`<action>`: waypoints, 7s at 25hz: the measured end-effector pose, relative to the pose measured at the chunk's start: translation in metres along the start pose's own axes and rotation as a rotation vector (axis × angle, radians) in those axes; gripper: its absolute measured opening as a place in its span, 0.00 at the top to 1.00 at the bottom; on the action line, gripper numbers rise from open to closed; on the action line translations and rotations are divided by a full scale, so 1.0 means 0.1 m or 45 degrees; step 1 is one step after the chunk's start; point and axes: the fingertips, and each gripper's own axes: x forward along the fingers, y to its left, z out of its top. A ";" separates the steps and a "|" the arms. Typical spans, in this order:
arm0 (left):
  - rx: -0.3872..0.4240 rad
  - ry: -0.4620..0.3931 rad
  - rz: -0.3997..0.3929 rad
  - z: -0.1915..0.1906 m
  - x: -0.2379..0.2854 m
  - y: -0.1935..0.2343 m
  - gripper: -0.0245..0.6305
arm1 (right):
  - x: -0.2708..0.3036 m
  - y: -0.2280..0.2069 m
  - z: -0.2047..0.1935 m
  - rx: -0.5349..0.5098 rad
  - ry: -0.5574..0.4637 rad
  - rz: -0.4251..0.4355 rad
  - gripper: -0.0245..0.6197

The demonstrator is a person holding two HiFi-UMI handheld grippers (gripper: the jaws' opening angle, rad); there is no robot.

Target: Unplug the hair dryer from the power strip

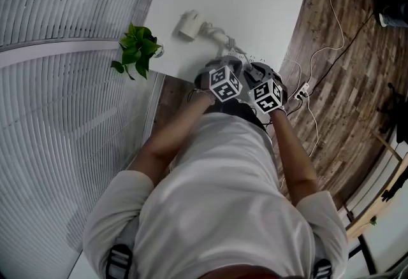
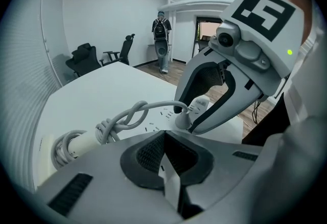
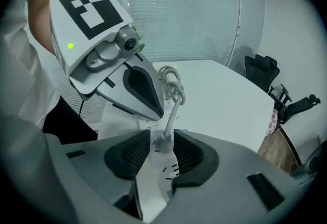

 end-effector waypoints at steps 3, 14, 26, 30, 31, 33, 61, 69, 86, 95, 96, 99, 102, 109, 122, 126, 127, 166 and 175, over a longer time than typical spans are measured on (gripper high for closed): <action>0.012 0.020 -0.006 0.00 0.03 0.00 0.92 | 0.02 0.00 -0.01 -0.005 0.007 0.000 0.73; 0.026 0.088 -0.033 -0.02 0.10 -0.01 0.92 | 0.07 -0.03 -0.01 -0.023 0.020 -0.016 0.76; 0.045 0.157 -0.034 -0.02 0.12 -0.01 0.92 | 0.03 -0.04 0.01 0.044 0.003 -0.032 0.82; 0.029 0.174 -0.054 -0.04 0.14 -0.01 0.92 | 0.02 -0.05 0.03 0.074 -0.012 -0.030 0.83; 0.030 0.185 -0.052 -0.05 0.14 -0.01 0.91 | 0.02 -0.05 0.03 0.079 -0.016 -0.030 0.83; 0.041 0.203 -0.044 -0.04 0.14 0.00 0.91 | 0.01 -0.05 0.04 0.090 -0.023 -0.034 0.84; 0.126 0.310 -0.041 -0.05 0.16 -0.01 0.92 | -0.04 -0.07 0.07 0.180 -0.068 -0.043 0.86; 0.123 0.322 -0.048 -0.05 0.16 -0.03 0.92 | -0.06 -0.06 0.07 0.182 -0.077 -0.045 0.87; 0.143 0.341 -0.055 -0.06 0.17 -0.02 0.92 | -0.16 -0.10 0.23 0.226 -0.157 -0.058 0.87; 0.111 0.327 -0.086 -0.03 0.15 -0.04 0.91 | -0.44 -0.35 0.57 0.154 -0.204 -0.079 0.87; 0.105 0.323 -0.086 -0.02 0.15 -0.03 0.91 | -0.44 -0.33 0.53 0.158 -0.196 -0.078 0.87; 0.098 0.320 -0.084 -0.04 0.14 -0.02 0.91 | -0.43 -0.26 0.52 0.170 -0.211 -0.060 0.87; 0.094 0.317 -0.085 -0.02 0.13 -0.03 0.91 | -0.45 -0.26 0.51 0.173 -0.215 -0.057 0.87; 0.091 0.305 -0.081 -0.02 0.13 -0.03 0.91 | -0.47 -0.30 0.50 0.159 -0.206 -0.065 0.87; 0.103 0.290 -0.075 -0.02 0.13 -0.04 0.91 | -0.49 -0.49 0.47 0.105 -0.170 -0.089 0.87; 0.107 0.284 -0.069 -0.03 0.13 -0.04 0.91 | -0.46 -0.57 0.44 0.102 -0.158 -0.099 0.87; 0.108 0.282 -0.069 -0.03 0.13 -0.04 0.91 | -0.46 -0.60 0.44 0.100 -0.155 -0.100 0.87; 0.105 0.272 -0.087 -0.05 0.14 -0.02 0.91 | -0.13 -1.05 0.05 0.055 -0.011 -0.115 0.87; 0.099 0.277 -0.099 -0.04 0.15 0.00 0.91 | -0.01 -1.09 -0.09 0.052 0.038 -0.104 0.87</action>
